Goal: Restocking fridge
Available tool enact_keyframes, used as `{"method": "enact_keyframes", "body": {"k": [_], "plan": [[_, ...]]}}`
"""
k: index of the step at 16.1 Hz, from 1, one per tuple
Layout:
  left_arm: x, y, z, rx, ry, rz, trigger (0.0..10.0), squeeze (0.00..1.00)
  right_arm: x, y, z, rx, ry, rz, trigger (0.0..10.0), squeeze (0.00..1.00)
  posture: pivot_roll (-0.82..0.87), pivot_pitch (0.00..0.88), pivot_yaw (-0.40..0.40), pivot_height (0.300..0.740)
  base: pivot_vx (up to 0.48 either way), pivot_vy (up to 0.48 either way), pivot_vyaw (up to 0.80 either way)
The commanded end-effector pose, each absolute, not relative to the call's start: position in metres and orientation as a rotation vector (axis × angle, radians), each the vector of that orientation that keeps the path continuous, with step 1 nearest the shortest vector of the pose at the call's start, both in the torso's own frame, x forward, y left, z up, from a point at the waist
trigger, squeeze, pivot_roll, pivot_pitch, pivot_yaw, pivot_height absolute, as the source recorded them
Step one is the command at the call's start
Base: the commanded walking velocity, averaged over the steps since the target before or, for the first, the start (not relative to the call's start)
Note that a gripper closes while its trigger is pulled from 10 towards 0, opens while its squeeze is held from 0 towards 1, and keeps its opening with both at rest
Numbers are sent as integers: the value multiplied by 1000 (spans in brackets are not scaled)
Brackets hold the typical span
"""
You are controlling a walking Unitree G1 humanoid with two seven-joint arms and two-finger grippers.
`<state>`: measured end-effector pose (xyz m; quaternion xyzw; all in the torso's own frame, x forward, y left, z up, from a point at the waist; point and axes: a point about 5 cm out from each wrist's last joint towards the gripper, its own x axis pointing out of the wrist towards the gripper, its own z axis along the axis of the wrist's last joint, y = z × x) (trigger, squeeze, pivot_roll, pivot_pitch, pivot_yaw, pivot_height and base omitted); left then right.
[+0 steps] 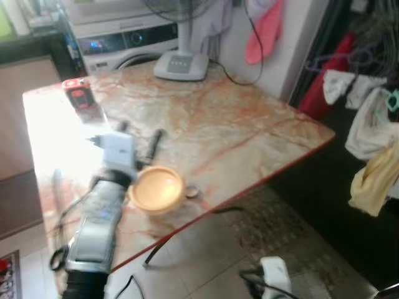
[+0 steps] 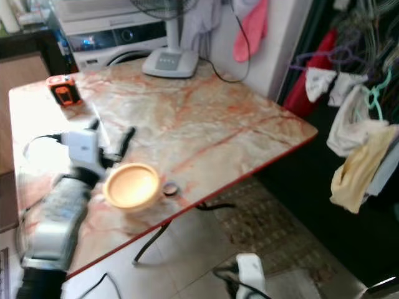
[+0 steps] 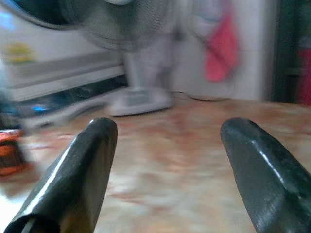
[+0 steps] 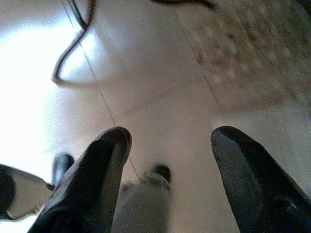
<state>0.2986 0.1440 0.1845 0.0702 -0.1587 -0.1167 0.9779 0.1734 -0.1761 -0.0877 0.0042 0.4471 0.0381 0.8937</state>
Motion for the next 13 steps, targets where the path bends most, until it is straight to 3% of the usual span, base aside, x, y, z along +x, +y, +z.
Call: {"method": "enact_keyframes", "body": {"k": [1, 3, 7, 13], "plan": [[295, 147, 187, 101, -324, -237, 10000, 0, 174, -176, -87, 13, 925, 74, 10000, 0, -68, 35, -37, 740, 0, 0, 0], [292, 150, 185, 39, -319, -175, 10000, 0, 174, -176, -87, 12, 926, 74, 10000, 0, -68, 35, -37, 740, 0, 0, 0], [290, 172, 173, -345, -234, -6, 10000, 0, 174, -176, -87, 12, 925, 71, 10000, 0, -64, 48, -40, 740, 0, 0, 0], [291, 224, 155, -477, -126, 70, 10000, 0, 175, -177, -87, 7, 924, 73, 10000, 0, -62, 51, -46, 740, 0, 0, 0]]}}
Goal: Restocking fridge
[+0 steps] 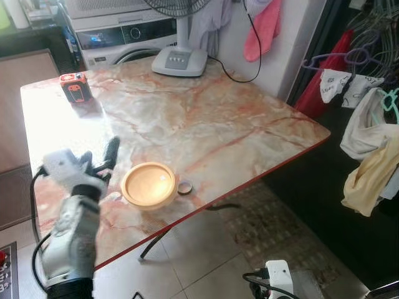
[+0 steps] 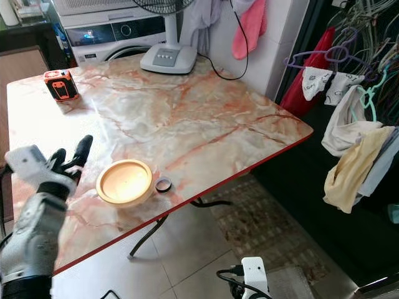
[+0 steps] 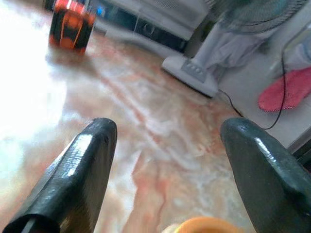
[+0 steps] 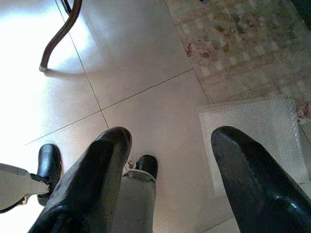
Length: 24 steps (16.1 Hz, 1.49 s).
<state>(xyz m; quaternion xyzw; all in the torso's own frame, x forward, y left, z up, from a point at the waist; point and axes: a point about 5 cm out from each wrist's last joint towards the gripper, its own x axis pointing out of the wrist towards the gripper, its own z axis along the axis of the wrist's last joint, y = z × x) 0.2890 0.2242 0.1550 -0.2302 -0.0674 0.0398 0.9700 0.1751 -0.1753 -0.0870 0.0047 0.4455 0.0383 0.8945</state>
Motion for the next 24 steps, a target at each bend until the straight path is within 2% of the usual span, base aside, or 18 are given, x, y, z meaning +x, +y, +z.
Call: {"method": "enact_keyframes", "body": {"k": [1, 4, 10, 17, 20, 24], "plan": [[289, 230, 145, -513, -75, 90, 10000, 0, 175, -178, -87, 6, 924, 74, 10000, 0, -62, 52, -48, 740, 0, 0, 0], [286, 233, 132, -575, -18, 70, 10000, 0, 175, -179, -87, 1, 925, 74, 10000, 0, -65, 50, -54, 740, 0, 0, 0], [292, 219, 118, -483, 128, -59, 10000, 0, 175, -180, -86, -9, 923, 73, 10000, 0, -68, 45, -57, 740, 0, 0, 0], [295, 222, 122, -444, 144, -109, 10000, 0, 175, -180, -86, -12, 923, 76, 10000, 0, -65, 36, -59, 740, 0, 0, 0], [291, 211, 117, -442, 186, -197, 10000, 0, 175, -180, -87, -12, 924, 75, 10000, 0, -66, 36, -61, 740, 0, 0, 0], [294, 207, 117, -445, 186, -210, 10000, 0, 175, -180, -86, -12, 923, 73, 10000, 0, -68, 39, -62, 740, 0, 0, 0]]}}
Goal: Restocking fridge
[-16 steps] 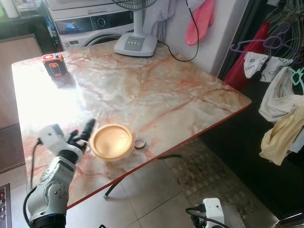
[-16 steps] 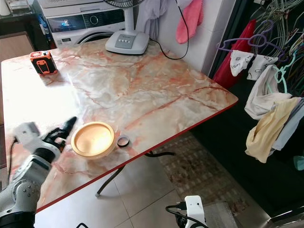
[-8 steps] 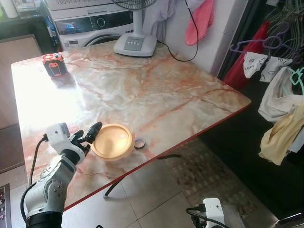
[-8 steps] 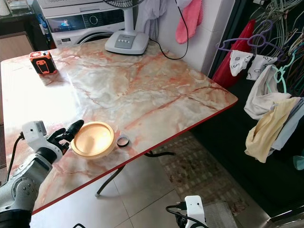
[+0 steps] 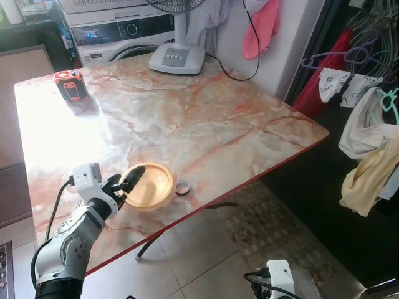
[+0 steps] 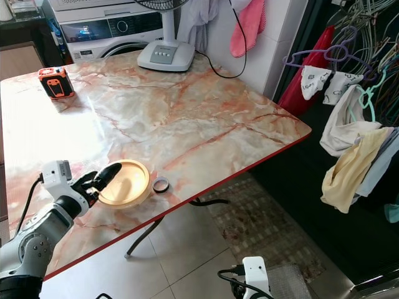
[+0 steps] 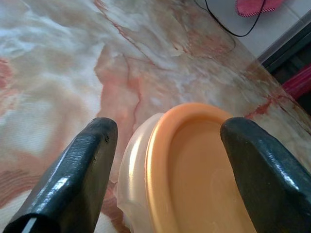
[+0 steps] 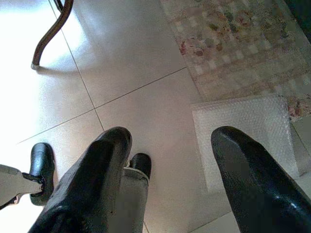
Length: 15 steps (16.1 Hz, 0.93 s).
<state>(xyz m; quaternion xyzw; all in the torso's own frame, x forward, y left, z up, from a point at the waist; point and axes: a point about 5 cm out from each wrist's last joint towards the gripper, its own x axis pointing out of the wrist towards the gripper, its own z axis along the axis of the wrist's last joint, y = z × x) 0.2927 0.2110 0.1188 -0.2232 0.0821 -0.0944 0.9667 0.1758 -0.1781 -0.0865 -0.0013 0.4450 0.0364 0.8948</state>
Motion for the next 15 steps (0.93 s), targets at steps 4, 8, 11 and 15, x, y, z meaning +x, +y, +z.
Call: {"method": "enact_keyframes", "body": {"k": [4, 8, 11, 15], "plan": [[293, 208, 115, -459, 191, -204, 10000, 0, 175, -180, -86, -11, 923, 75, 10000, 0, -70, 42, -63, 740, 0, 0, 0], [288, 207, 109, -493, 203, -191, 10000, 0, 176, -181, -86, -11, 923, 78, 10000, 0, -68, 46, -65, 740, 0, 0, 0], [286, 202, 108, -535, 195, -203, 10000, 0, 176, -180, -86, -11, 922, 80, 10000, 0, -67, 48, -65, 740, 0, 0, 0], [291, 199, 100, -546, 210, -188, 10000, 0, 176, -180, -86, -11, 922, 79, 10000, 0, -67, 49, -66, 740, 0, 0, 0]]}}
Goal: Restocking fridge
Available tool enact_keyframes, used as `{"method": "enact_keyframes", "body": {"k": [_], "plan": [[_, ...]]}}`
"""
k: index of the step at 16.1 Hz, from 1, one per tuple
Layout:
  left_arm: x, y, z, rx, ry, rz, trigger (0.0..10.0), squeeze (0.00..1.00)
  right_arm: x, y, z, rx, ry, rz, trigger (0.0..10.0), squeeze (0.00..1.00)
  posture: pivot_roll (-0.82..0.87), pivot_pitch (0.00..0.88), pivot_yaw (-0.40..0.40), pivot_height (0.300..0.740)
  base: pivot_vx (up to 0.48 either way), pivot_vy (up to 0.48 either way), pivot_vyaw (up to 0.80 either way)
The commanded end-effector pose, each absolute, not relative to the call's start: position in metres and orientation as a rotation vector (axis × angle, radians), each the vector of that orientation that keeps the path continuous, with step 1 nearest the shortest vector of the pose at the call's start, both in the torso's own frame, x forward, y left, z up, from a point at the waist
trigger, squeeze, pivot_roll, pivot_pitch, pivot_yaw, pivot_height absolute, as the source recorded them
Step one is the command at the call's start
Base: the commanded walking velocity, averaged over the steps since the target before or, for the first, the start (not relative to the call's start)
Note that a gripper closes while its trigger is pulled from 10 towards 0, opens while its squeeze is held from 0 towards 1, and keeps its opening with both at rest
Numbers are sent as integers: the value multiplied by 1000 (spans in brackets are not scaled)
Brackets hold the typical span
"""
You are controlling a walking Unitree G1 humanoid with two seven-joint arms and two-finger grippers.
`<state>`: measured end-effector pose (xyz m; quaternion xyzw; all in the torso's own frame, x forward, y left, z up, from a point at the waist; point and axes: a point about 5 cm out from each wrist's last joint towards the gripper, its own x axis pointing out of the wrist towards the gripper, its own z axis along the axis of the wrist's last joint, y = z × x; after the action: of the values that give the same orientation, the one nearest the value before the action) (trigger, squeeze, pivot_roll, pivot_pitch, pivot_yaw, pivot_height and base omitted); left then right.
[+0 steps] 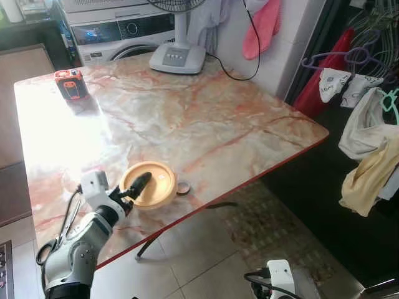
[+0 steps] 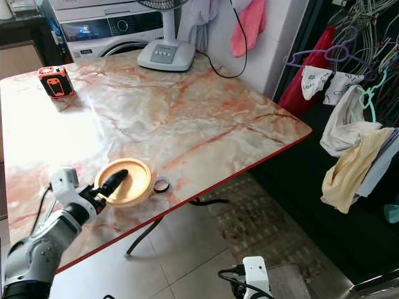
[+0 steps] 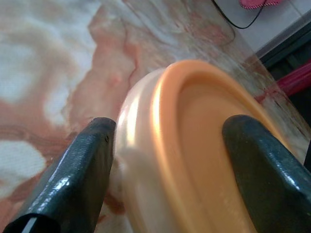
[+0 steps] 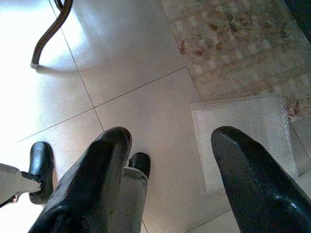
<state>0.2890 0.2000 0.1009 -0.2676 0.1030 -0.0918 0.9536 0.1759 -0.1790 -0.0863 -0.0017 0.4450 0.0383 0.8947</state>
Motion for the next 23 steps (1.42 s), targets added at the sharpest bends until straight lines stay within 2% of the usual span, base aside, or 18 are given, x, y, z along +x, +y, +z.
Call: {"method": "enact_keyframes", "body": {"k": [1, 9, 10, 11, 13, 14, 15, 16, 17, 23], "plan": [[292, 199, 100, -548, 207, -184, 10000, 0, 176, -181, -86, -11, 922, 78, 10000, 0, -73, 51, -68, 740, 0, 0, 0], [302, 201, 111, -563, 136, -176, 10000, 0, 176, -181, -86, -15, 924, 80, 10000, 0, -72, 53, -73, 740, 0, 0, 0], [303, 200, 111, -562, 138, -181, 8706, 0, 176, -181, -86, -14, 924, 80, 10000, 0, -72, 53, -73, 740, 0, 0, 0], [303, 199, 110, -559, 142, -186, 6353, 0, 176, -181, -86, -14, 923, 79, 10000, 0, -74, 53, -72, 740, 0, 0, 0], [304, 198, 109, -553, 152, -186, 6471, 0, 177, -181, -86, -14, 924, 80, 10000, 0, -74, 52, -73, 740, 0, 0, 0], [304, 198, 108, -553, 159, -188, 4510, 0, 177, -181, -86, -13, 924, 80, 10000, 0, -75, 52, -72, 740, 0, 0, 0], [304, 197, 107, -551, 163, -189, 4000, 0, 177, -181, -86, -13, 924, 79, 10000, 0, -75, 52, -72, 740, 0, 0, 0], [304, 196, 106, -550, 168, -194, 1569, 0, 177, -181, -86, -13, 924, 79, 10000, 0, -74, 51, -71, 740, 0, 0, 0], [304, 195, 105, -546, 175, -198, 0, 0, 177, -181, -86, -14, 924, 80, 10000, 0, -74, 51, -71, 740, 0, 0, 0], [305, 193, 104, -537, 183, -203, 0, 0, 176, -181, -86, -12, 926, 80, 10000, 0, -76, 49, -71, 740, 0, 0, 0]]}}
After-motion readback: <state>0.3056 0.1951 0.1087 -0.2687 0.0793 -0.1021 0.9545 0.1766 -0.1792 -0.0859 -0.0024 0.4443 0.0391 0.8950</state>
